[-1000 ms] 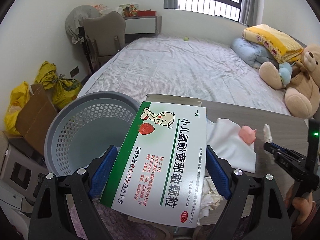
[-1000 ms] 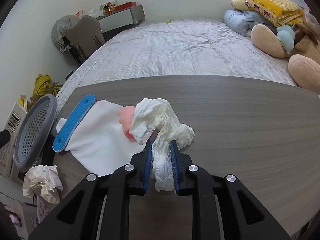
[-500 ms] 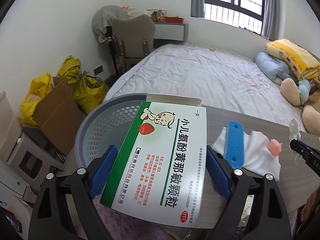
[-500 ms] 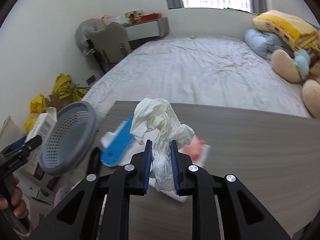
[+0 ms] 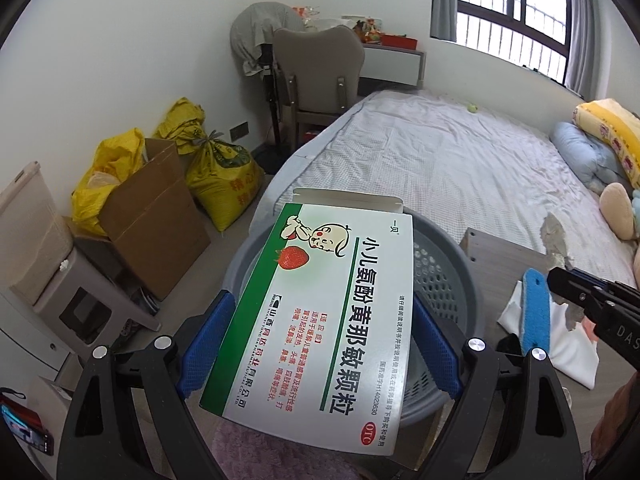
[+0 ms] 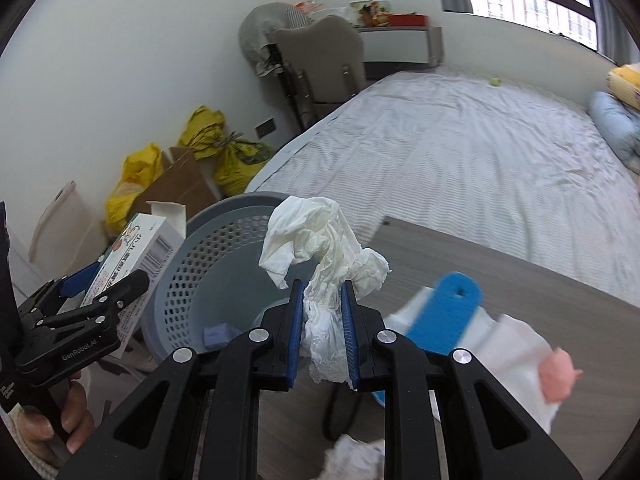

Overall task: Collect trash
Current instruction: 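Carry the medicine box and tissue over the grey wastebasket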

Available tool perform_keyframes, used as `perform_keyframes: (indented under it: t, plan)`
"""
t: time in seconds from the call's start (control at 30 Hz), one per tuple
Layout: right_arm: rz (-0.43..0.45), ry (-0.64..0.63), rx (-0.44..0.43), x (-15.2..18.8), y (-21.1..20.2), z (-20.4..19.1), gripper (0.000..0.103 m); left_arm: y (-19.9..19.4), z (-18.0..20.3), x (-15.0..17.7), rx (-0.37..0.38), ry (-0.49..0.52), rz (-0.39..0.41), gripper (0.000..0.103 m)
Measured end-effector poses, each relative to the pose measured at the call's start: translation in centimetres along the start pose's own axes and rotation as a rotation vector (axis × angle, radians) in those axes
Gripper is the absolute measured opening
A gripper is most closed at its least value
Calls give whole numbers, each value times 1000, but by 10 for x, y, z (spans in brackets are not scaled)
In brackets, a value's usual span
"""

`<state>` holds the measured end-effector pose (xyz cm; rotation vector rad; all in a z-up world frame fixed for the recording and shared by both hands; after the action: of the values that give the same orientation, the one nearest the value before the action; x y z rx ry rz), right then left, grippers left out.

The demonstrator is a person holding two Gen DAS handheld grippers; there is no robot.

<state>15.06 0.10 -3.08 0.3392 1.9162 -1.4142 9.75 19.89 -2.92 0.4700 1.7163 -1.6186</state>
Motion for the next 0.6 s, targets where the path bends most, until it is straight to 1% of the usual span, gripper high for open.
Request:
perform_keyframes:
  t: [0.1,0.2,0.3,0.43,0.6]
  plan:
    - [-52,-29,-23,-7,21,-15,18,9,-8,0,-9,-17,-18,84]
    - [-86,-46,-35,-6,35,-25,18,19,-12,2,-11,-34,-44,84]
    - [-102,-63,-40,-9,45,-32,18,26,-14,3,-15,-35,-63,84]
    - [-125,-77,-41,-10,56,-36,18,31,-13,1,-12,-28,-70,84]
    - [-150,-98,-35,-9,67,-40,18,36,-17,2,-3,-44,-81,84]
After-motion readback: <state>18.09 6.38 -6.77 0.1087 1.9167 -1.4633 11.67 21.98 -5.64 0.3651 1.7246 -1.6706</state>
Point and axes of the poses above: each gripper's, at about its wrist camera, not at the fingertips, and y roughly the way its jaws point, z to its right, x to its underside, the point moved 3 cm from there along y, roughly the way its jaws point, and after that the axes turned 5 degrees about -y, right-handed, at the moved point
